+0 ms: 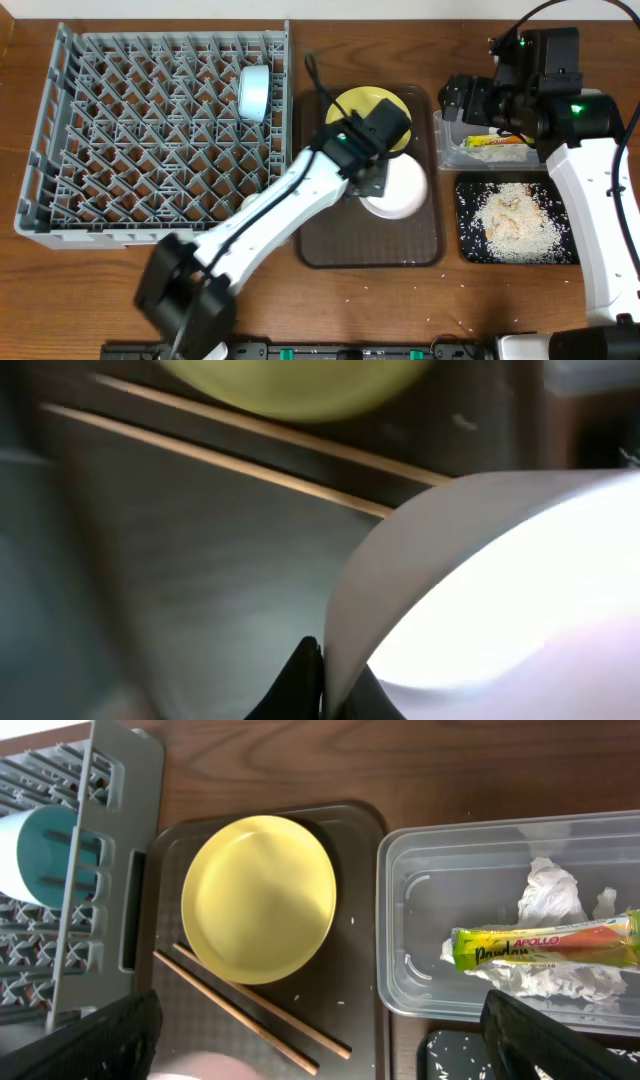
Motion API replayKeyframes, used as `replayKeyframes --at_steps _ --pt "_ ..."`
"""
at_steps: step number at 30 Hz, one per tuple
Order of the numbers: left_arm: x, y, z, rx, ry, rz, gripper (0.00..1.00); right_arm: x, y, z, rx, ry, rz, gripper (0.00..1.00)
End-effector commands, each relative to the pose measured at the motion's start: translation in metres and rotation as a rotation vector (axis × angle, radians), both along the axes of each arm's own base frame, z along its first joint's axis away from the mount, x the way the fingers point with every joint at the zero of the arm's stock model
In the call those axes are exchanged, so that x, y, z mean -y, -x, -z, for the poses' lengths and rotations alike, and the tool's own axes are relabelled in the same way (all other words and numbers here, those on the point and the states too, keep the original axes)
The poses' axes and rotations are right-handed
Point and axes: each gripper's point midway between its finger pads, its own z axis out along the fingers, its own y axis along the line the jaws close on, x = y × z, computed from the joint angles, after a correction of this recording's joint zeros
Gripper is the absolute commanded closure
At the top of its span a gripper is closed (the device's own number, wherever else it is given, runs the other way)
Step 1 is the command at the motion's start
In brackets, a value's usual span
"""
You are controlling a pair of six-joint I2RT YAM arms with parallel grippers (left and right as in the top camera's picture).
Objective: Sort waste into correct bins and load items into the dishwasher
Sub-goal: 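Lift the pink bowl and carry it left into the rack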
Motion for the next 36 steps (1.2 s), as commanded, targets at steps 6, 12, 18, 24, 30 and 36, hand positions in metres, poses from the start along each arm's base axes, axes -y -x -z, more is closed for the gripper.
replayKeyframes --at_steps 6,12,18,24,30,36 --pt "-0.127 -0.060 -0.058 0.385 -0.555 -0.209 0.92 -0.002 -0.001 -0.004 0.011 0.004 -0.009 0.01" --pt "-0.196 -0.080 -0.094 0.516 -0.792 -0.377 0.92 -0.002 -0.001 -0.004 0.011 0.004 -0.009 0.01" --pt "-0.237 -0.077 -0.138 0.711 -1.133 -0.484 0.93 -0.002 -0.001 -0.004 0.011 0.004 -0.009 0.01" --pt "-0.239 -0.075 -0.115 0.752 -1.229 -0.478 0.93 -0.002 -0.001 -0.004 0.011 0.004 -0.009 0.01" --pt "-0.243 -0.067 -0.095 0.808 -1.265 -0.506 0.93 -0.002 -0.001 -0.004 0.011 0.004 -0.009 0.01" --pt "-0.244 -0.065 -0.082 0.812 -1.211 -0.530 0.92 -0.002 -0.001 -0.004 0.011 0.004 -0.009 0.01"
